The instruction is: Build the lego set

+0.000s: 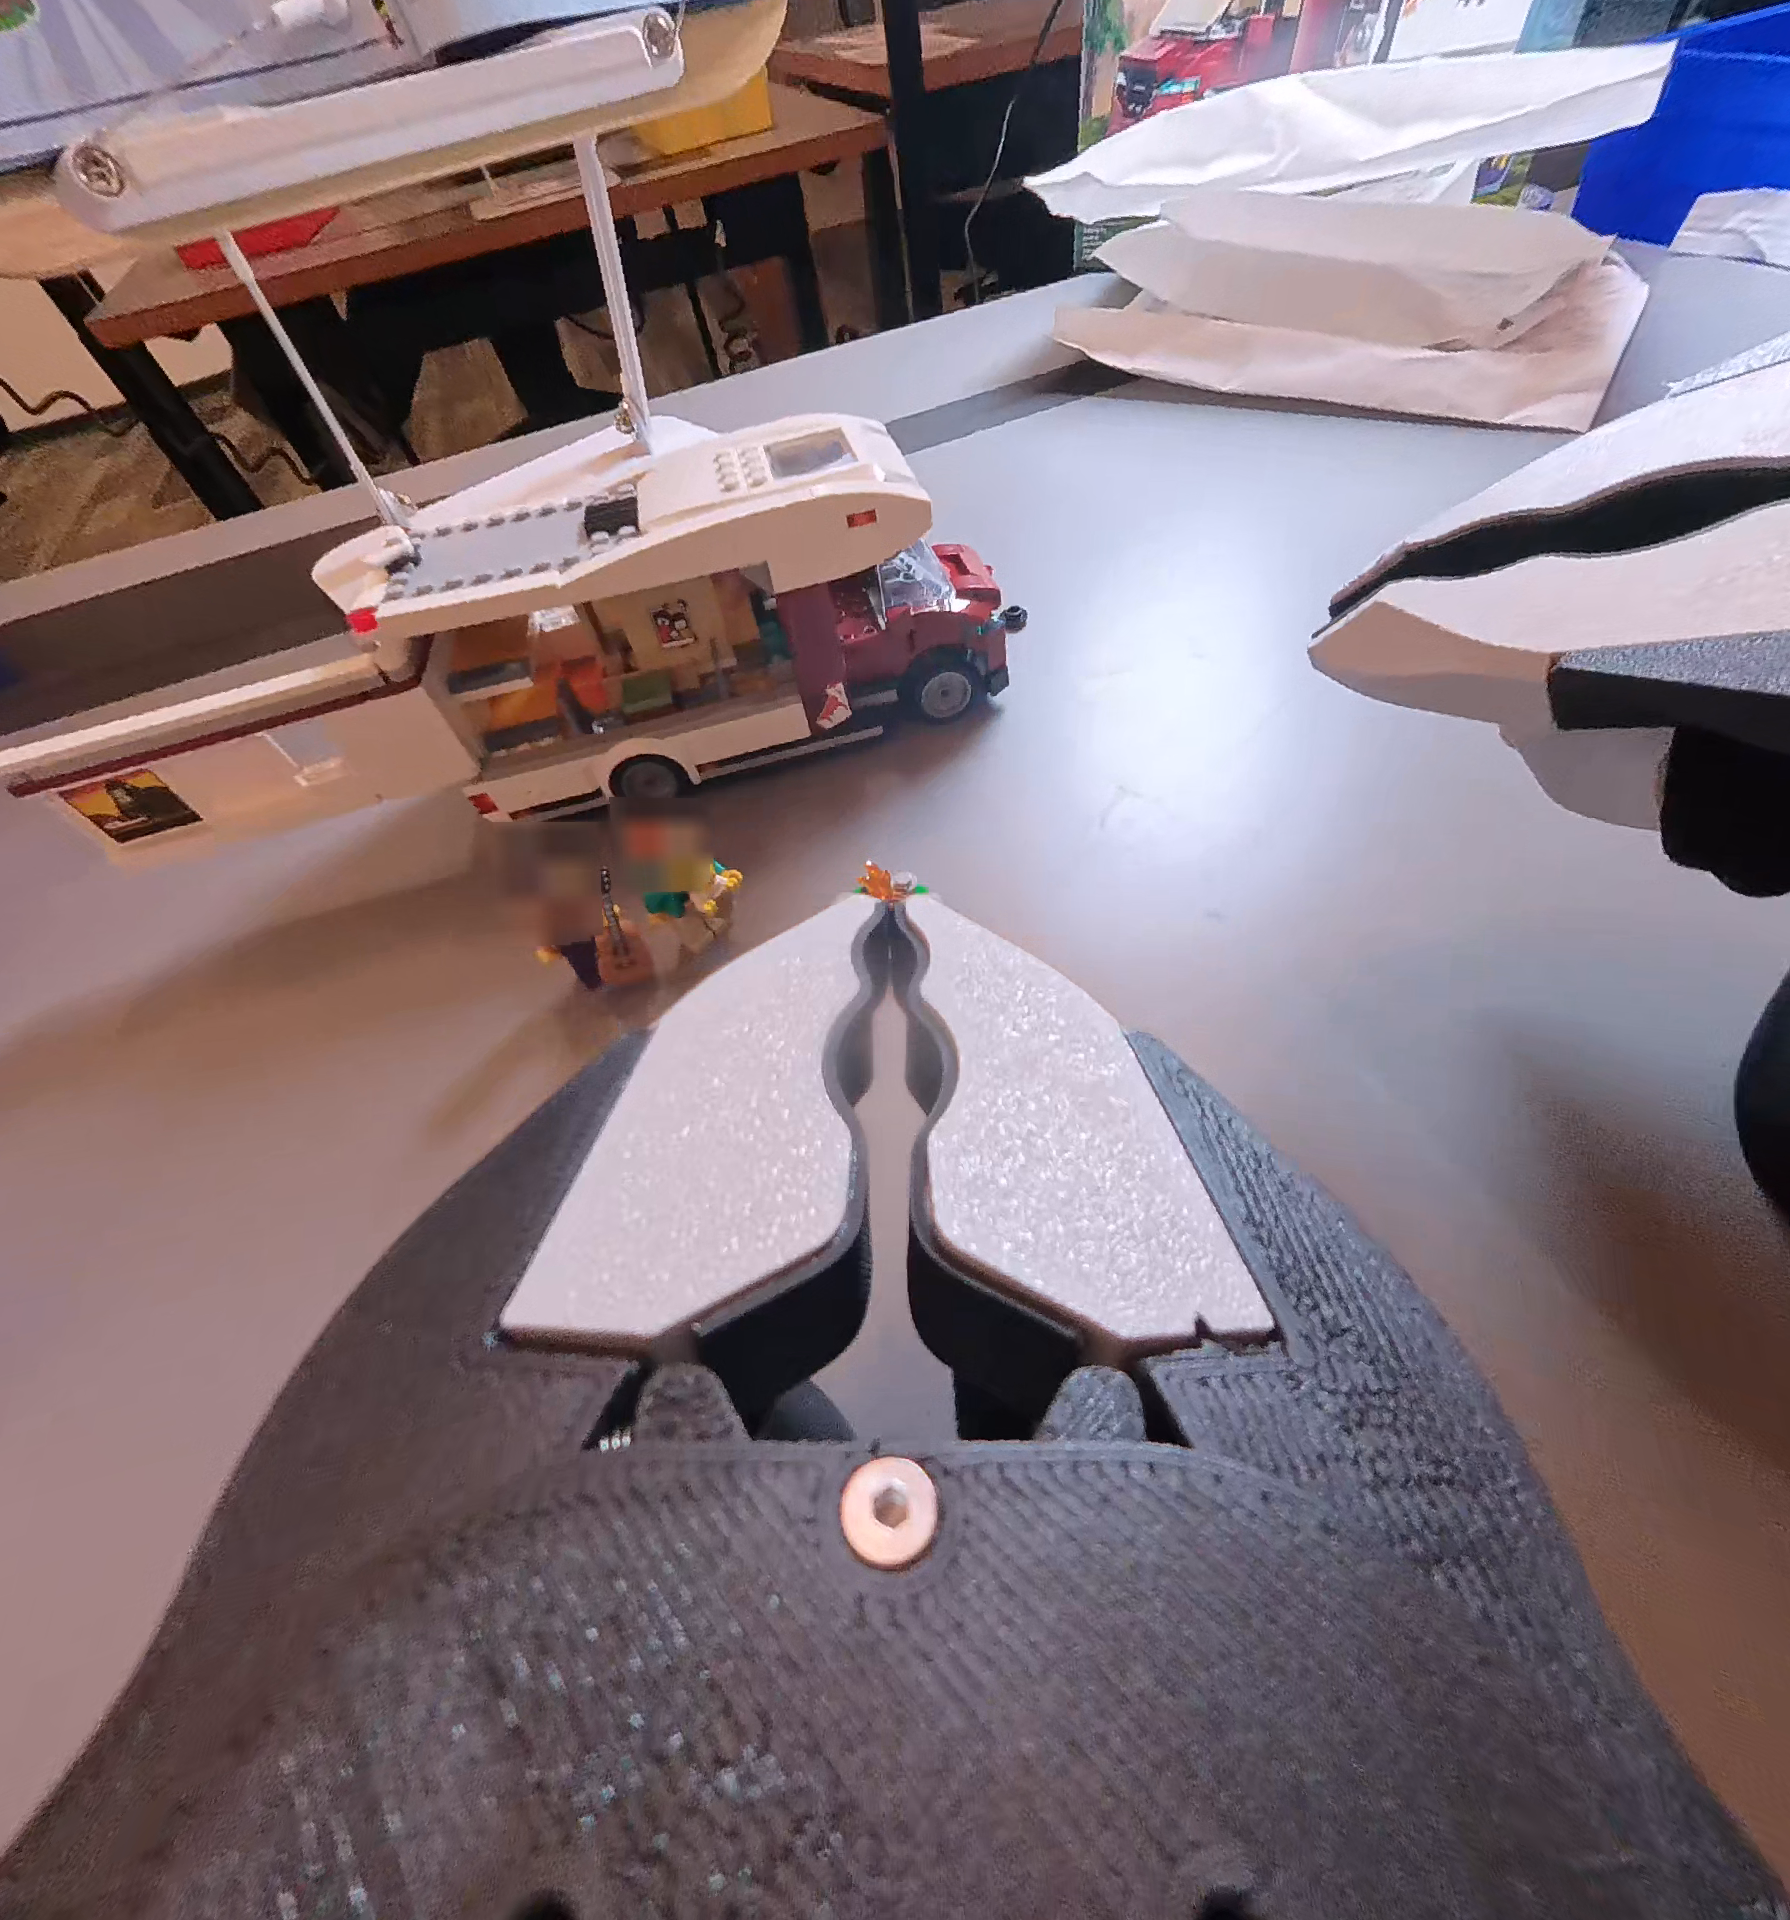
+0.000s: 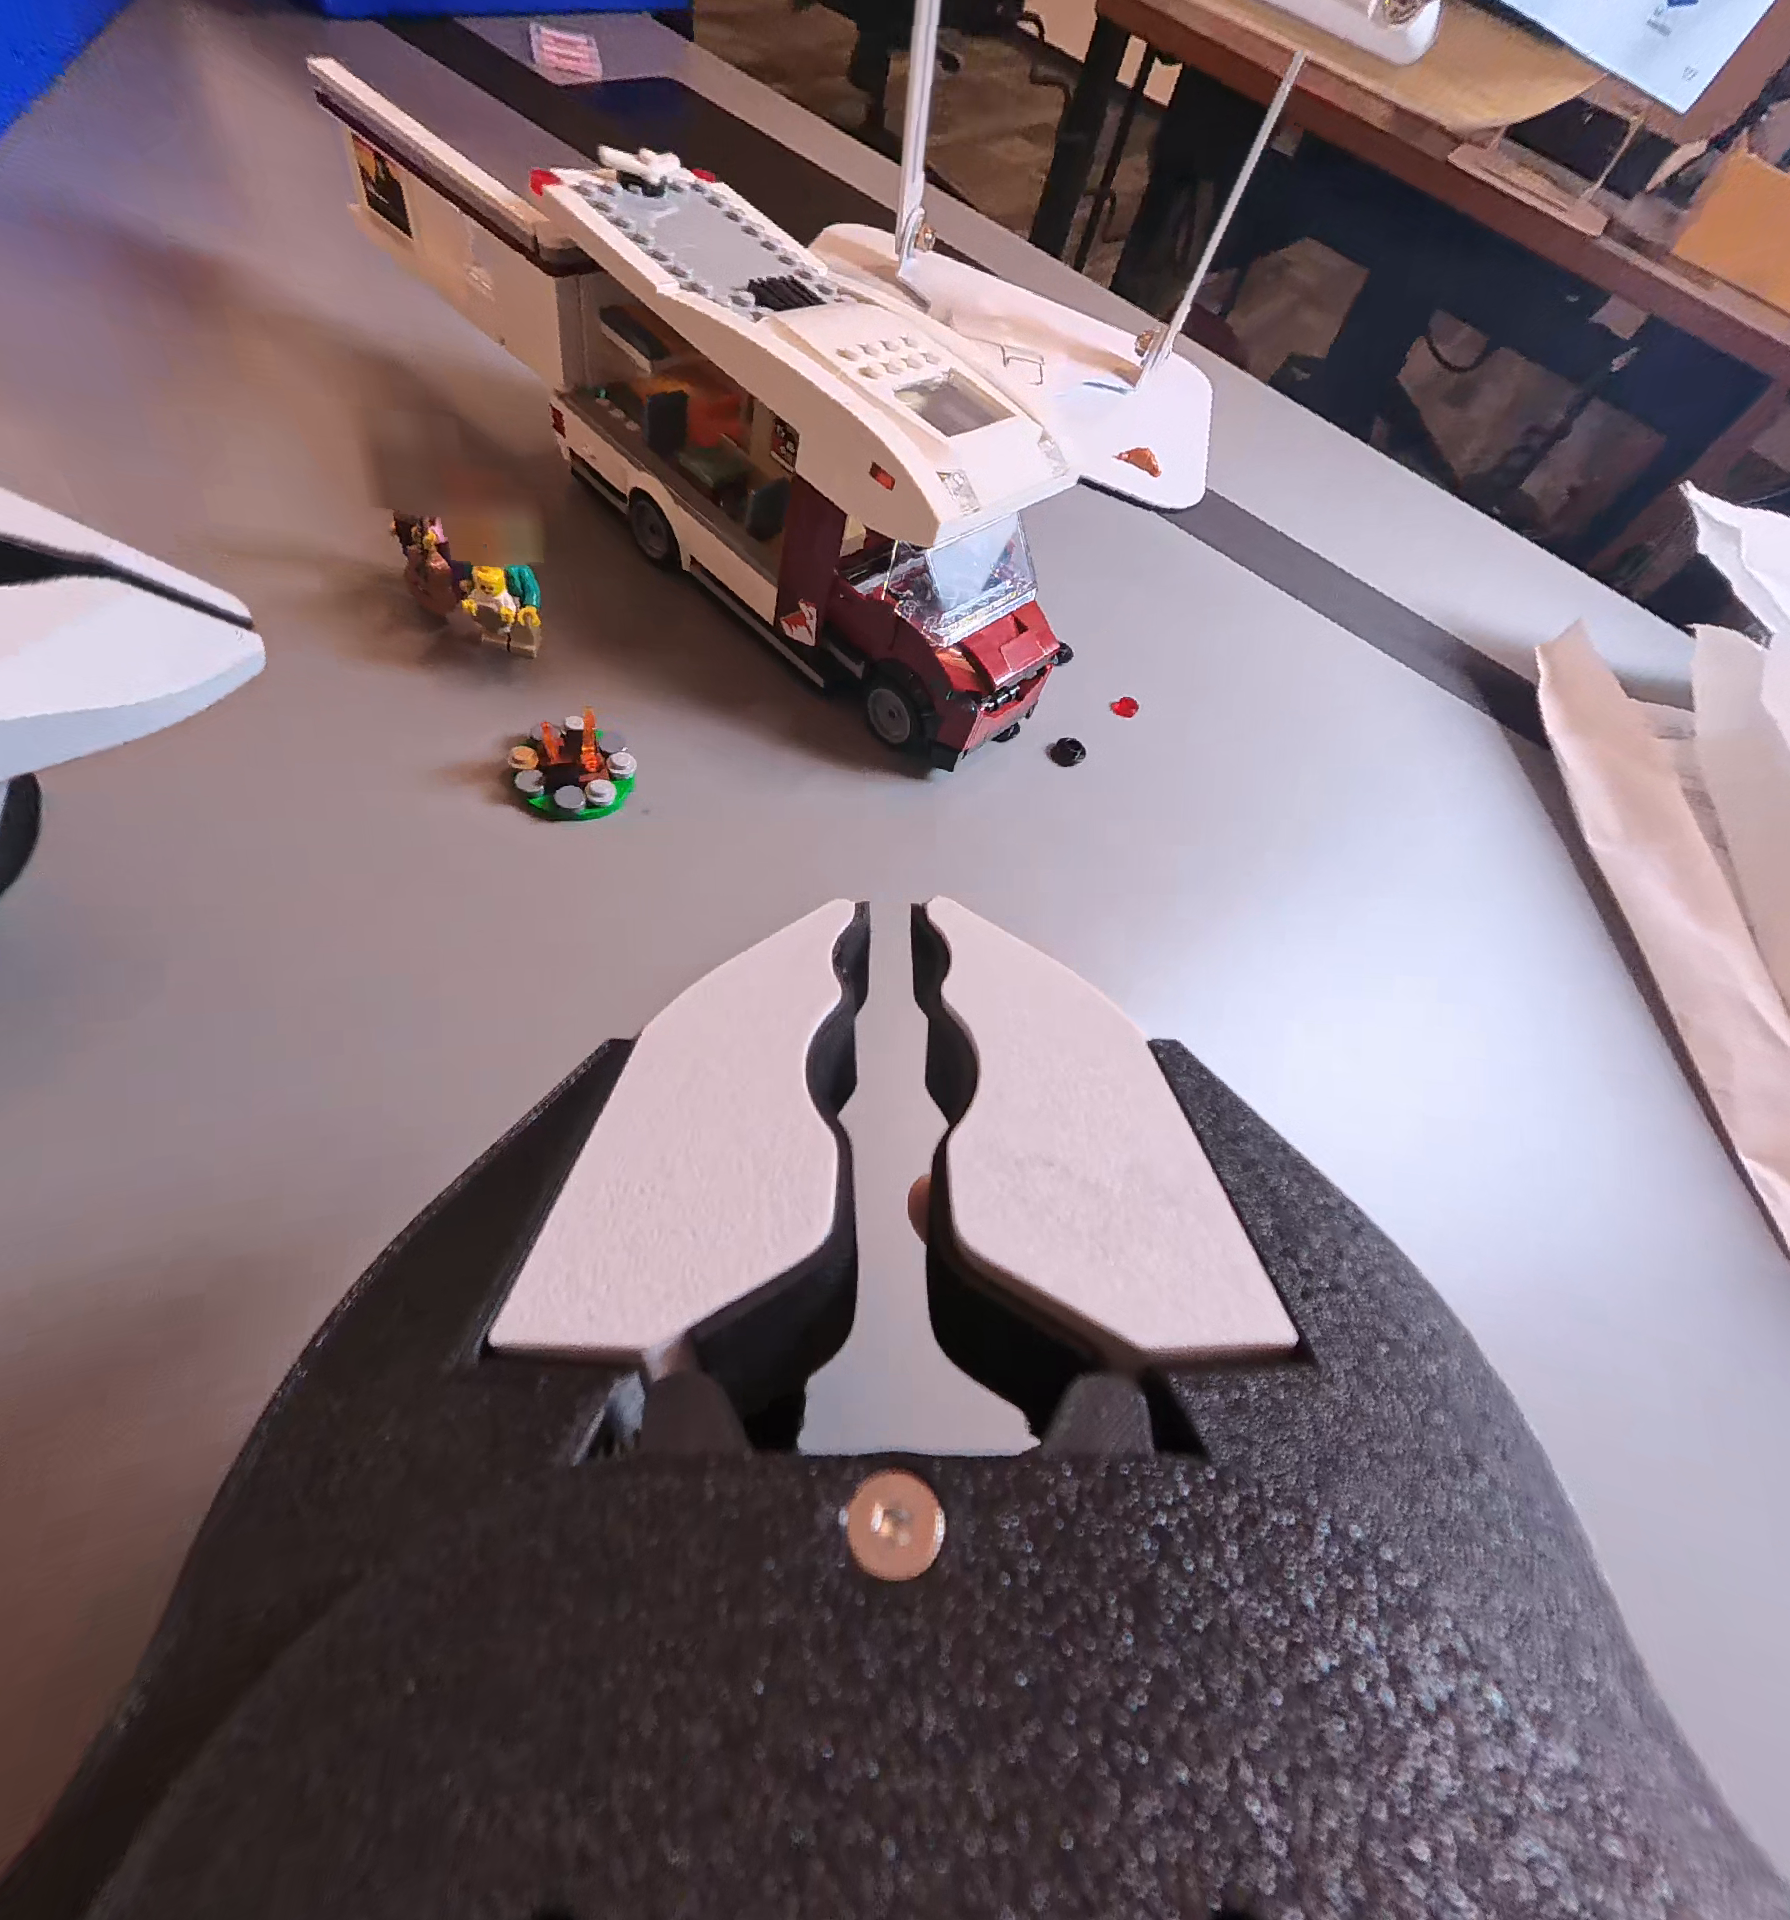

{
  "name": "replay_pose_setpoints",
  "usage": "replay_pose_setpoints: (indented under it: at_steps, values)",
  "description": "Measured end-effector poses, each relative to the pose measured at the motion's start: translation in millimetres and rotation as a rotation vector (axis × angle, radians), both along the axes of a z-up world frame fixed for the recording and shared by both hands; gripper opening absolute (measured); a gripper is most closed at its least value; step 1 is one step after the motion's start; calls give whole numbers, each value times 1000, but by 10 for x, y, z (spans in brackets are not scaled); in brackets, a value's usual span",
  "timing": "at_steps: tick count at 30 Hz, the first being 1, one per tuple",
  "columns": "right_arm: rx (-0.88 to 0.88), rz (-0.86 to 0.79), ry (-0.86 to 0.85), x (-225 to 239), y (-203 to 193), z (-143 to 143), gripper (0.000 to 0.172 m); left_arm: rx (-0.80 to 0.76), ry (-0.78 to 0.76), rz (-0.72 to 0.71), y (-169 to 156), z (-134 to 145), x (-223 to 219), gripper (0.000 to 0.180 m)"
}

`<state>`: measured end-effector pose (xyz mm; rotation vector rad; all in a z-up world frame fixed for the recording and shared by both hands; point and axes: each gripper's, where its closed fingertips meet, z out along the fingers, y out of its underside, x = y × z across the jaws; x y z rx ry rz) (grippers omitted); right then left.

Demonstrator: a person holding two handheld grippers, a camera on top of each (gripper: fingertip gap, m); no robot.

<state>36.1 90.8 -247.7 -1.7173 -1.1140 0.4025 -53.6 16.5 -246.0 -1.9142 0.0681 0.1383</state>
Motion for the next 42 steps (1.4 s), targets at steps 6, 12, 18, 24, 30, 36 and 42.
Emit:
replay_pose_setpoints:
  at_steps: [6,12,18,24,30,36,42]
  values:
    - [-17,9,-4,-10,95,-58,7,-20,-8,27,33,-37,-43,0]
    - [-20,17,-8,-49,72,-96,7,-13,-31,33,41,-35,-71,0]
    - [-16,27,-11,-99,18,-106,7,-4,-49,29,34,-23,-75,0]
    - [-9,31,-12,-132,-13,-102,7,17,-75,16,22,23,-76,0]
    - [20,29,48,-174,15,48,9,38,-56,29,-24,134,-201,0]
    - [121,10,172,-338,217,598,9,95,16,96,-44,453,-586,0]
    - [180,-9,269,-666,551,1248,9,140,71,159,6,761,-1001,0]
